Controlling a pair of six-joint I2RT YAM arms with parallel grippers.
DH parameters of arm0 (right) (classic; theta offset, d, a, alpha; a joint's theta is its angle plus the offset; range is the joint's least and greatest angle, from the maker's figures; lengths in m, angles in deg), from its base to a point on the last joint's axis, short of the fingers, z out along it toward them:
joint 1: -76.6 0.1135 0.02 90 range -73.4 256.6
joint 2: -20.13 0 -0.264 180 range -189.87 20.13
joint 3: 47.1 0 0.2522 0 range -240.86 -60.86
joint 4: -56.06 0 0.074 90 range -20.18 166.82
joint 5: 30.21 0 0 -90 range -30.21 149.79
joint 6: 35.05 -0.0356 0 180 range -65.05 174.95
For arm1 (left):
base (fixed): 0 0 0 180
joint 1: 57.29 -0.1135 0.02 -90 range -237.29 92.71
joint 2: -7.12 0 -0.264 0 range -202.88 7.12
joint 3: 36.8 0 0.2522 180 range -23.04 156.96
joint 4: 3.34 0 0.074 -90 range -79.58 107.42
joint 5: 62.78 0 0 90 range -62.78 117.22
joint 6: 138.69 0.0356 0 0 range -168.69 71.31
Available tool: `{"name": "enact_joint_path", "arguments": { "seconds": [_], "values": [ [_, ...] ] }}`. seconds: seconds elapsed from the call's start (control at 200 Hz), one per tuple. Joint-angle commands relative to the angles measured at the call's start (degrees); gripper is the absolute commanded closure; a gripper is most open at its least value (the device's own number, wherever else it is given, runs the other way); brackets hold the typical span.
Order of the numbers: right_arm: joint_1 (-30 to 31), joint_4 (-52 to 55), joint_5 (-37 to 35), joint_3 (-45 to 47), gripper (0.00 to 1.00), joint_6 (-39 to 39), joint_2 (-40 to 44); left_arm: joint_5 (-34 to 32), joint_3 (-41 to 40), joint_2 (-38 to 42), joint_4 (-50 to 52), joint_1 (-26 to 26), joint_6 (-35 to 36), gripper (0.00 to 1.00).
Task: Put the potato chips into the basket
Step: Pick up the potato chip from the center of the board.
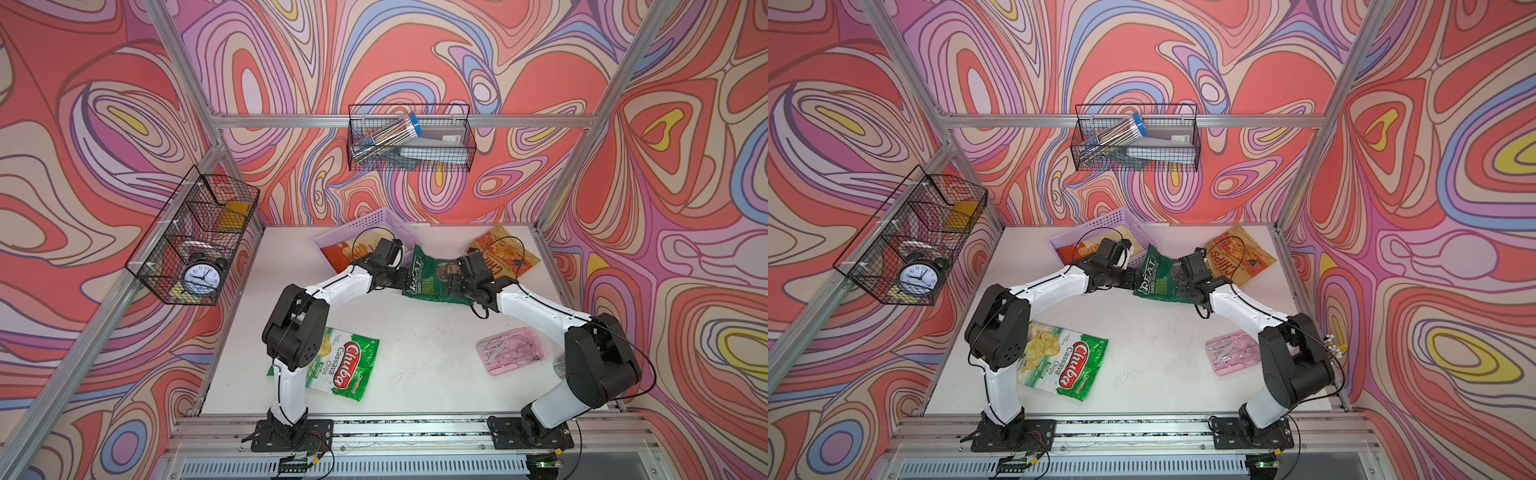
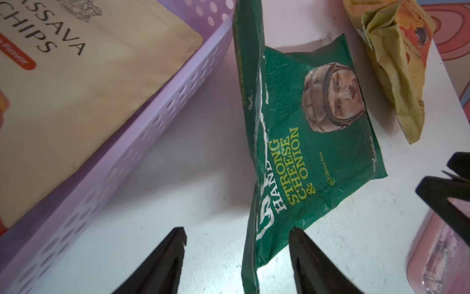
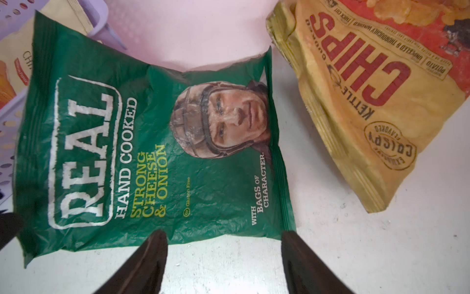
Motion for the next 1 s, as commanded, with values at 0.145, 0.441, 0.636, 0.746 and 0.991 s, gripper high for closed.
{"name": "enact_joint_path", "arguments": {
  "seconds": [0.145,0.441,0.636,0.746,0.991],
  "values": [
    [0.17,-1.35,0.33,2.35,0.27,0.42,0.53,8.11,4.25,-4.71,-3.02,-0.01,-2.08,0.43],
    [0.15,-0.75,-0.95,2.61,0.28,1.38,2.63,8.82,12.38,-10.78,-0.94,-0.09,-1.56,0.89],
    [0.16,-0.74,-1.55,3.45,0.27,1.57,4.18,9.09,14.4,-8.77,-0.9,-0.03,-1.92,1.0],
    [0.18,-0.91,-2.04,3.97,0.27,1.44,4.96,11.29,14.46,-5.7,-2.3,-0.03,-2.81,1.0],
    [0.17,-2.32,-2.67,5.01,0.27,1.06,7.62,15.15,15.06,0.65,-6.6,0.35,-4.9,1.0]
  ]
}}
